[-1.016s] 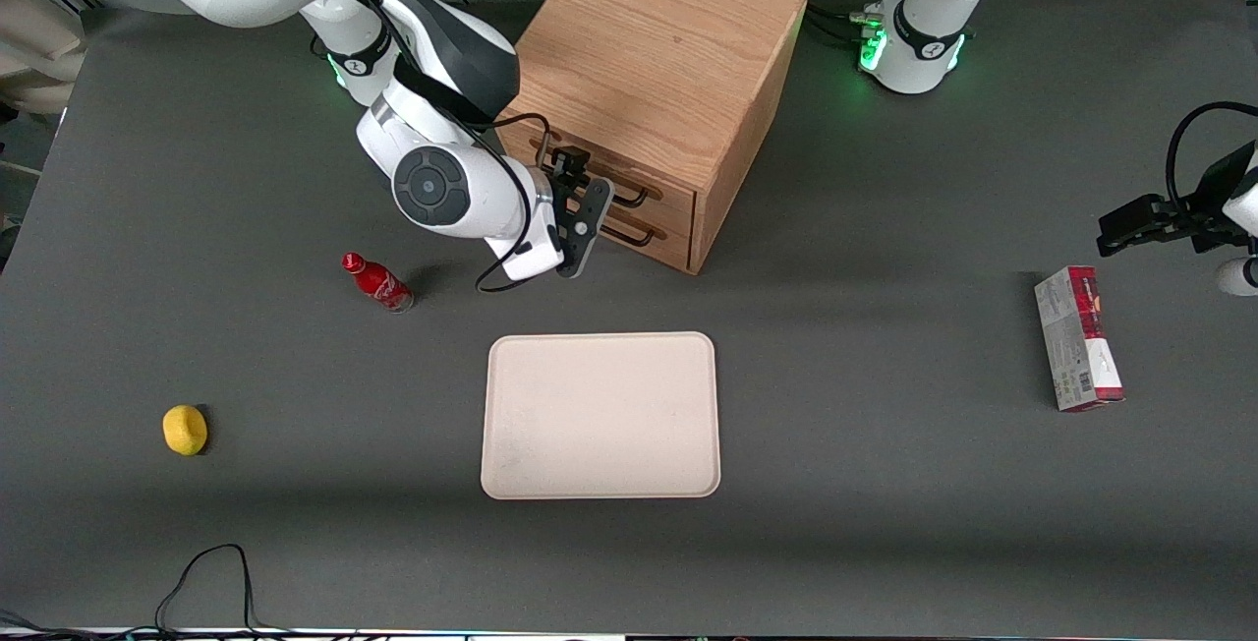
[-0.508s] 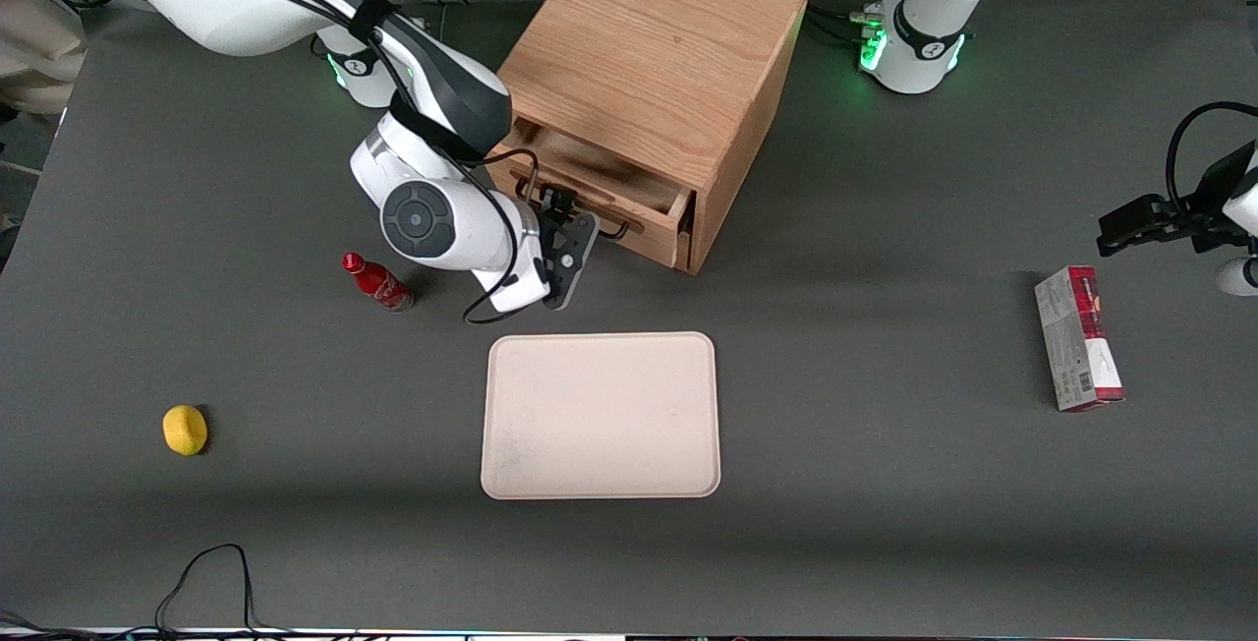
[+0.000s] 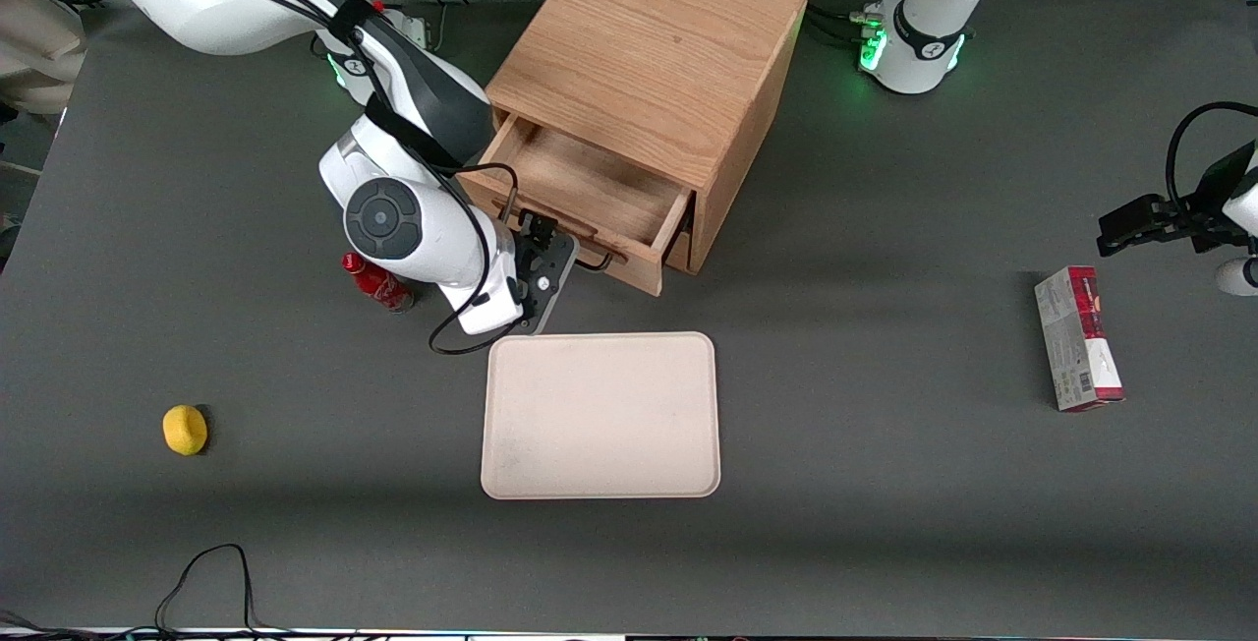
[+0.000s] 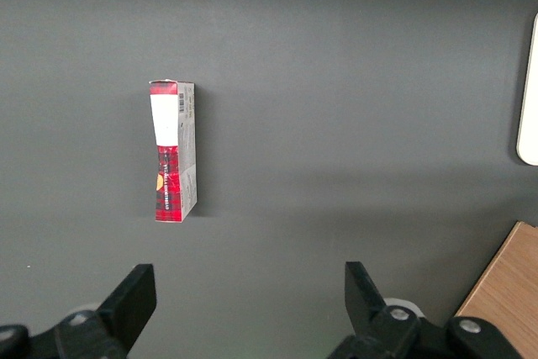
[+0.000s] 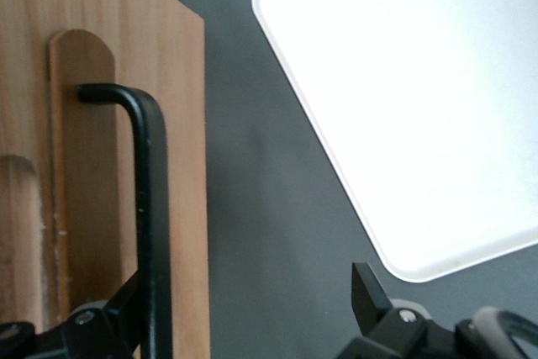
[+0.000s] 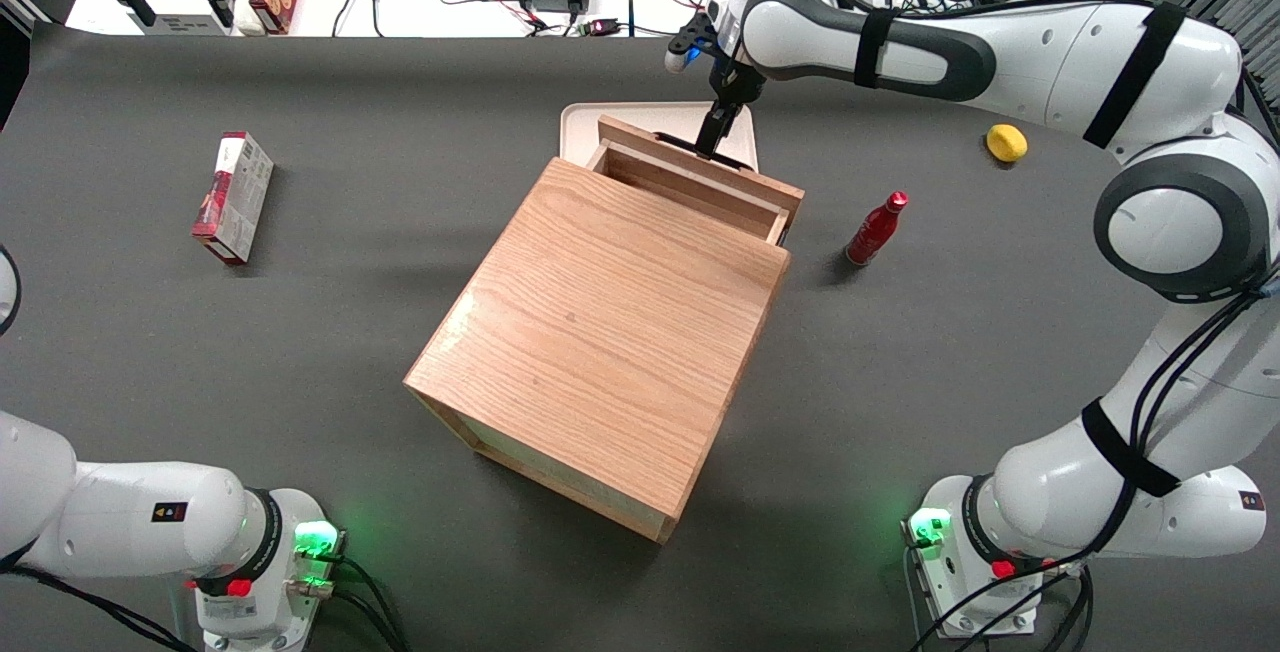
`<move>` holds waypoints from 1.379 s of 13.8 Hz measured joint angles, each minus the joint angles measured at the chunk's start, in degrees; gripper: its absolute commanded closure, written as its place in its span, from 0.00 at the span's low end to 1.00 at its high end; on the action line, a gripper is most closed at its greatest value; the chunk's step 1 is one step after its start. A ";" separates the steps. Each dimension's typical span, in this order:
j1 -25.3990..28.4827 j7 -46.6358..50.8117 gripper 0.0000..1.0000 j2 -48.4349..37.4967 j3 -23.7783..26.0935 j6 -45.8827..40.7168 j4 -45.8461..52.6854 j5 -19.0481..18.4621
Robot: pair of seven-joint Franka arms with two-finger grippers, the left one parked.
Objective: Open upper drawer
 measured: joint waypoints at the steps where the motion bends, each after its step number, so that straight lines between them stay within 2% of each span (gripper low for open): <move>1: 0.02 0.00 0.00 0.00 -0.64 0.27 0.21 -0.04; 10: -0.07 -0.13 0.00 0.50 -7.94 0.72 3.09 -0.58; 15: -0.06 -0.14 0.00 0.52 -8.34 -0.98 5.26 -0.95; 19: -0.09 -0.14 0.00 0.48 -8.35 -2.85 10.57 -0.28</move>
